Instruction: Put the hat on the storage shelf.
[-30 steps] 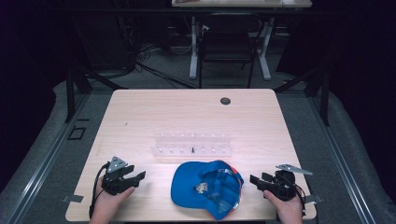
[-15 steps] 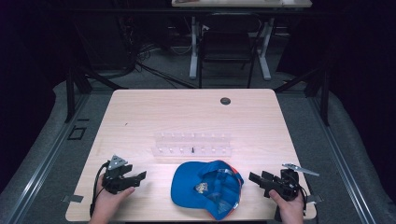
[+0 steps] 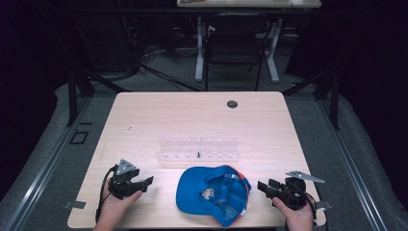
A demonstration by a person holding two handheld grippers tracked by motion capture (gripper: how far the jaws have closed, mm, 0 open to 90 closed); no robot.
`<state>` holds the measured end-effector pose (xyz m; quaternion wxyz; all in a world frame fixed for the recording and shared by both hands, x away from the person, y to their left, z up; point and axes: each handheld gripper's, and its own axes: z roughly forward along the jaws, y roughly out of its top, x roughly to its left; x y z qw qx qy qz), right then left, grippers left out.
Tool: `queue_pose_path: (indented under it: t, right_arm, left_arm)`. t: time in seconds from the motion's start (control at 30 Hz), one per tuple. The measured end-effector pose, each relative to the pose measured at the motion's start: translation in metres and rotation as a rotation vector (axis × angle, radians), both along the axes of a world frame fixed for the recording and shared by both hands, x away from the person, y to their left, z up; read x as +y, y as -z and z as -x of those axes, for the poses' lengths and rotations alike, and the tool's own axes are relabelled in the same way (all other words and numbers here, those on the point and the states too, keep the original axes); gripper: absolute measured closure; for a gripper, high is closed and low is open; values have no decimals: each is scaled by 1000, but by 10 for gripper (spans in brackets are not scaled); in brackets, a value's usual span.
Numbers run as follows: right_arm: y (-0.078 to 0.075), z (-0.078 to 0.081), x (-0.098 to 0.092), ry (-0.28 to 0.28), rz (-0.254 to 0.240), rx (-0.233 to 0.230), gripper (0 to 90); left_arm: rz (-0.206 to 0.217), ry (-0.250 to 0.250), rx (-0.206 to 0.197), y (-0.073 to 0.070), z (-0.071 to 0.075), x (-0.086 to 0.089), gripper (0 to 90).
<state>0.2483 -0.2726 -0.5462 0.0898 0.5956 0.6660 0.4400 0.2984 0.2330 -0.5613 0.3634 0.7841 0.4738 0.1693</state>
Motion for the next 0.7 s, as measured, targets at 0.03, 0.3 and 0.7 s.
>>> queue_pose_path:
  t: [0.03, 0.3, 0.7]
  right_arm:
    - [-1, 1, 2, -9, 16, -3, 430]
    - [-12, 2, 13, -49, 65, 7, 454]
    - [-23, -2, 14, -75, -13, 98, 467]
  left_arm:
    - [-2, -6, 0, 0, 0, -1, 342]
    - [-1, 17, -3, 1, 1, -6, 343]
    - [-17, 28, -7, 1, 2, -9, 348]
